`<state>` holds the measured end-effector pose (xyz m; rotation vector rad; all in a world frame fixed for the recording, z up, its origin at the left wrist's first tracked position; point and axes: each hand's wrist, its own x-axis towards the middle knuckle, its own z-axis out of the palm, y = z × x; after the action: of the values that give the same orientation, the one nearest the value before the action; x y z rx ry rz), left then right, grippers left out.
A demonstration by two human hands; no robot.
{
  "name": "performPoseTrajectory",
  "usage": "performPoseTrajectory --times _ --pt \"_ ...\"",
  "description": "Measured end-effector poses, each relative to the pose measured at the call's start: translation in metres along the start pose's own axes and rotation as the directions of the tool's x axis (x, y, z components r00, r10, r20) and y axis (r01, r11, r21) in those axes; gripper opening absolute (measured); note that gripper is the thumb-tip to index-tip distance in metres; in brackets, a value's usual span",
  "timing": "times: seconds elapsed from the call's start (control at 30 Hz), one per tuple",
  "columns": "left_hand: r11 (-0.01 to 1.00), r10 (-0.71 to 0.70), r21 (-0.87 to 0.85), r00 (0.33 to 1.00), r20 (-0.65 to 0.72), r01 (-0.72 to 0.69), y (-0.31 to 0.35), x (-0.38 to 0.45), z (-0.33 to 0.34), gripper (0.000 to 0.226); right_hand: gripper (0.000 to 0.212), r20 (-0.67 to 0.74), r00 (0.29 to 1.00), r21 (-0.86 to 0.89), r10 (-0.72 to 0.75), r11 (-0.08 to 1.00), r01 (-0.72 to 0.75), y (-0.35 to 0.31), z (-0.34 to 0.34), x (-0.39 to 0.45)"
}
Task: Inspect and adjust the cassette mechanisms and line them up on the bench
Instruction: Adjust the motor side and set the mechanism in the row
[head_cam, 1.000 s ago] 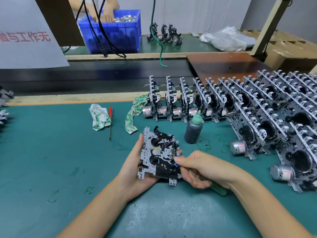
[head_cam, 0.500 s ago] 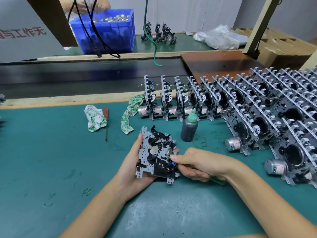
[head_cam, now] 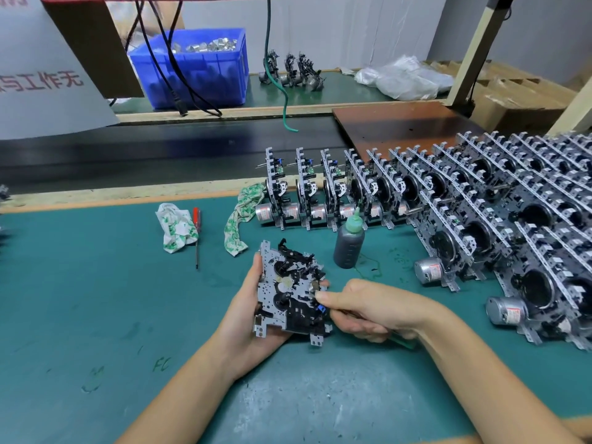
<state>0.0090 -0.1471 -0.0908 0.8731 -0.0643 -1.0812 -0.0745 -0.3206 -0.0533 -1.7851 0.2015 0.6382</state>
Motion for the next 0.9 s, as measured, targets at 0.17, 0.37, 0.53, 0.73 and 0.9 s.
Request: performPoseTrajectory --times 0.17,0.37,0.53,0.73,0.9 --pt "0.991 0.046 -0.126 0.998 0.033 -0.042 0.002 -0.006 0.001 0.087 0.051 -0.024 0.996 0.274 -0.082 0.958 0.086 0.006 -0.005 -0.005" --pt "0.969 0.096 -0.231 0.995 0.013 -0.09 0.003 -0.009 0.002 0.095 0.044 -0.022 0.997 0.345 -0.073 0.935 0.076 0.008 -0.006 -0.005" --pt "0.968 0.089 -0.236 0.996 0.012 -0.083 0.004 -0.01 0.003 0.096 0.044 -0.018 0.998 0.352 -0.067 0.933 0.069 0.007 -0.005 -0.005" --pt "0.989 0.009 -0.147 0.997 0.077 0.003 0.01 -0.013 -0.001 0.089 0.049 -0.101 0.991 0.269 -0.087 0.957 0.111 0.006 -0.006 -0.007" --pt "0.987 0.01 -0.158 0.993 0.115 0.008 0.011 -0.012 -0.001 0.075 0.051 -0.293 0.949 0.068 -0.119 0.987 0.145 0.009 -0.012 -0.008"
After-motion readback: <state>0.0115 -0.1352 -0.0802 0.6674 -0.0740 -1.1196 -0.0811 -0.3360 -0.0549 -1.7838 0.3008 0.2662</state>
